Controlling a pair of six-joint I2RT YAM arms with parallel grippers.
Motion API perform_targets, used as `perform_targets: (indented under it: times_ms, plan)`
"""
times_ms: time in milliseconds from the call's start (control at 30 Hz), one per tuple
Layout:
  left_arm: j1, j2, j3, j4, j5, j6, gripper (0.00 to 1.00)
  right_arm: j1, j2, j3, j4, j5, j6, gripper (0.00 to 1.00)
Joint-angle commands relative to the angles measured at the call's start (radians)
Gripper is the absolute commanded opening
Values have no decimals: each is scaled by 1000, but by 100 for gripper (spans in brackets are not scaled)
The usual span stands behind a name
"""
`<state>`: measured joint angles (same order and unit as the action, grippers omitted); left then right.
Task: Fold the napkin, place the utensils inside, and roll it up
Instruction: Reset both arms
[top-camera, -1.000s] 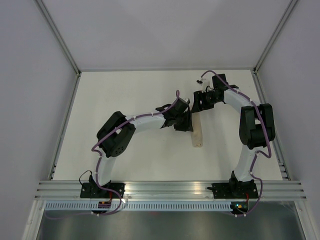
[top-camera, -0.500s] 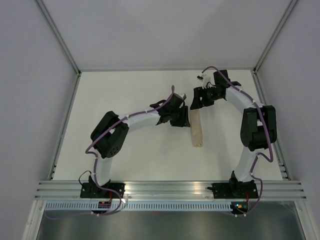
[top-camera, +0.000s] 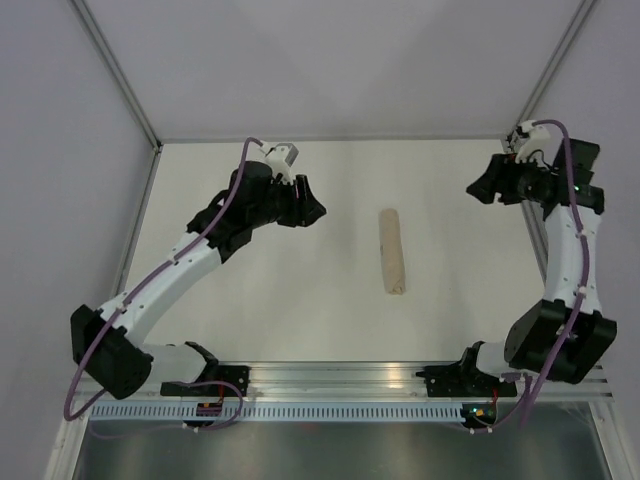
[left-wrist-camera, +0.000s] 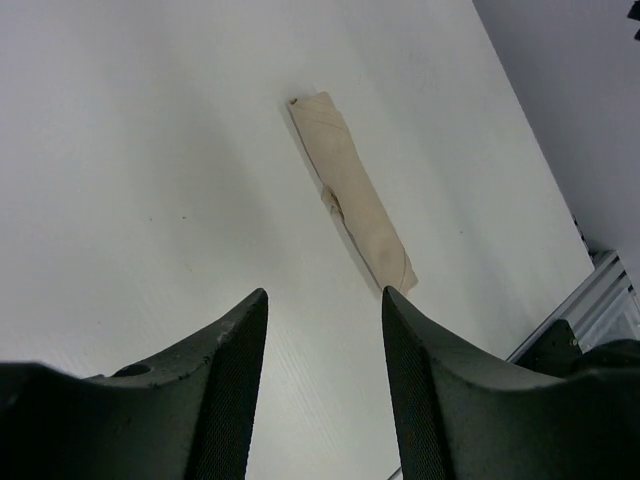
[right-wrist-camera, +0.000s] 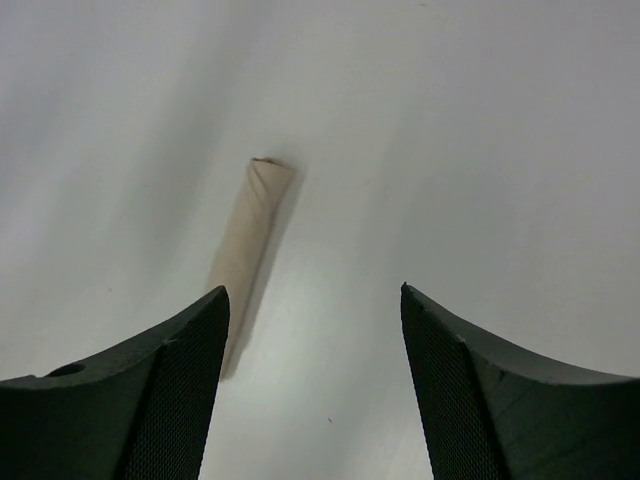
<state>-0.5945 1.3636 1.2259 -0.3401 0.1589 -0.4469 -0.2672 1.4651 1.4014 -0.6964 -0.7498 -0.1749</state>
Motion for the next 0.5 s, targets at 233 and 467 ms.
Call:
perform_targets:
  times_ms: [233, 467]
  plan:
    - [-4, -394, -204, -83, -76, 166, 61, -241, -431, -277, -75, 121, -175, 79]
    - [-4, -485, -239, -111, -154, 238, 65, -242, -480, -378, -12, 122, -138, 79]
